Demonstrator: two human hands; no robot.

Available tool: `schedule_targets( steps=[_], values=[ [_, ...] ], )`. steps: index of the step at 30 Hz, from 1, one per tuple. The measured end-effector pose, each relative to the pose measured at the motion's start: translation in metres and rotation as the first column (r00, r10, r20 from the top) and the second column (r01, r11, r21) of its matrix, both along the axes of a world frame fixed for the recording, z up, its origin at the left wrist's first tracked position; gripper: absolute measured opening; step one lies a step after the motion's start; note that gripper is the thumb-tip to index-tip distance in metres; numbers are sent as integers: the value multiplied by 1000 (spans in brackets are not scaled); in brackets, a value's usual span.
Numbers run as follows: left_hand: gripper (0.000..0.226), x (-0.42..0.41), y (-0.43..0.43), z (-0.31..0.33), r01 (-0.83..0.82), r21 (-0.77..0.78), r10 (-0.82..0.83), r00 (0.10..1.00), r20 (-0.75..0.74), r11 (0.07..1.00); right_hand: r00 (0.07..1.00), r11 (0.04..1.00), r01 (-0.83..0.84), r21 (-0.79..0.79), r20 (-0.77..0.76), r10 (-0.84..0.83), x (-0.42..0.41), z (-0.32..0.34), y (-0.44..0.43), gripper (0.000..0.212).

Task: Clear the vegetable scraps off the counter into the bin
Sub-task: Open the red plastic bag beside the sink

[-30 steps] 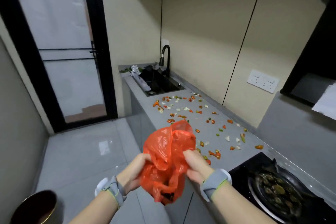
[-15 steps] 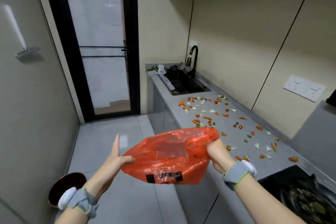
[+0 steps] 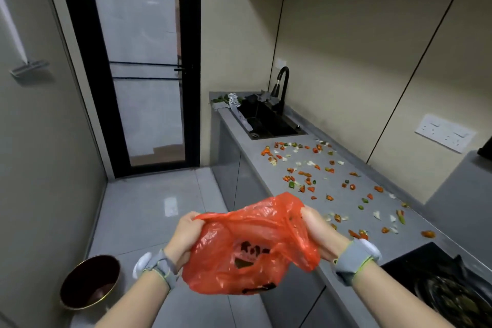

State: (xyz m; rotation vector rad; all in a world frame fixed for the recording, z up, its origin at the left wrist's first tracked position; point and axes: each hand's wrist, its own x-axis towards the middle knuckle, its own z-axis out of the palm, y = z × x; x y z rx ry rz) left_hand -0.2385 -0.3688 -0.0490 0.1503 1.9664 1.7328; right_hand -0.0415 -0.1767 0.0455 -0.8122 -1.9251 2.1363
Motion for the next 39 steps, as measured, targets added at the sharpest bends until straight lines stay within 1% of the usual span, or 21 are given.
schedule_targets(
  steps=[1, 3, 5, 7, 8, 9, 10, 13, 15, 16, 17, 18, 19, 22, 24, 26, 30, 32, 35, 37, 39],
  values=[
    [12, -6, -1, 3, -21, 26, 20, 1000, 22, 999, 997, 977, -51, 208, 67, 38, 1, 0, -1, 12],
    [16, -11, -3, 15, -52, 54, 51, 998, 29, 997, 960, 790, -235, 566, 262, 98, 4, -5, 2, 16],
    [22, -5, -1, 30, -38, 74, 39, 999, -13, 997, 894, 557, -379, 739, 447, 17, 3, -18, 8, 19],
    [24, 6, -3, 45, 56, 45, -54, 997, -49, 997, 830, 280, -486, 828, 537, -147, -10, -33, 7, 20],
    [20, 14, -5, 50, 116, 11, -115, 990, -83, 993, 817, 194, -490, 850, 526, -239, -16, -36, 7, 20],
    [10, 27, -9, 55, 189, -10, -189, 976, -109, 982, 820, 168, -454, 875, 484, -306, -19, -39, 10, 21],
    [7, 35, -16, 60, 277, -42, -280, 954, -109, 960, 823, 184, -399, 898, 439, -359, -24, -40, 12, 21],
    [48, 40, -36, 51, 529, -247, -565, 819, -102, 812, 842, 262, -190, 946, 295, -452, -35, -43, 19, 5],
    [38, 25, -41, 34, 509, -496, -655, 734, -177, 704, 895, 400, -89, 912, 249, -369, -43, -45, 24, 7],
    [22, 15, -42, 24, 446, -541, -626, 752, -205, 713, 937, 551, -61, 832, 238, -255, -47, -46, 24, 15],
    [19, 5, -44, 17, 384, -505, -545, 809, -219, 773, 974, 724, -57, 687, 197, -110, -50, -44, 21, 30],
    [30, -5, -42, 10, 305, -440, -428, 878, -213, 845, 991, 861, -90, 500, 127, 30, -46, -40, 18, 49],
    [36, -15, -43, 3, 228, -349, -304, 936, -180, 909, 988, 935, -155, 319, 69, 140, -44, -38, 15, 60],
    [27, -43, -44, -9, 83, -190, -98, 992, -74, 978, 960, 958, -268, -98, -114, 257, -48, -32, 8, 93],
    [22, -52, -40, -10, 70, -153, -76, 997, -31, 986, 959, 937, -256, -240, -182, 215, -57, -30, 3, 108],
    [21, -55, -34, -5, 65, -111, -67, 998, -16, 992, 965, 949, -252, -190, -123, 232, -73, -29, -2, 121],
    [20, -60, -17, 15, 88, -52, -89, 996, -27, 995, 961, 953, -254, 168, 154, 229, -121, -43, -17, 142],
    [19, -63, -7, 29, 117, -27, -118, 992, -33, 993, 967, 930, -208, 304, 206, 149, -151, -53, -20, 148],
    [15, -67, -3, 53, 184, 27, -183, 983, -27, 983, 947, 875, -296, 382, 238, 217, -186, -74, -15, 148],
    [14, -77, -3, 68, 196, 84, -197, 980, 0, 977, 915, 825, -345, 447, 354, 192, -203, -82, -4, 132],
    [14, -94, -6, 77, 175, 83, -174, 985, -15, 981, 895, 690, -333, 642, 446, 17, -220, -86, 16, 80]
  ],
)
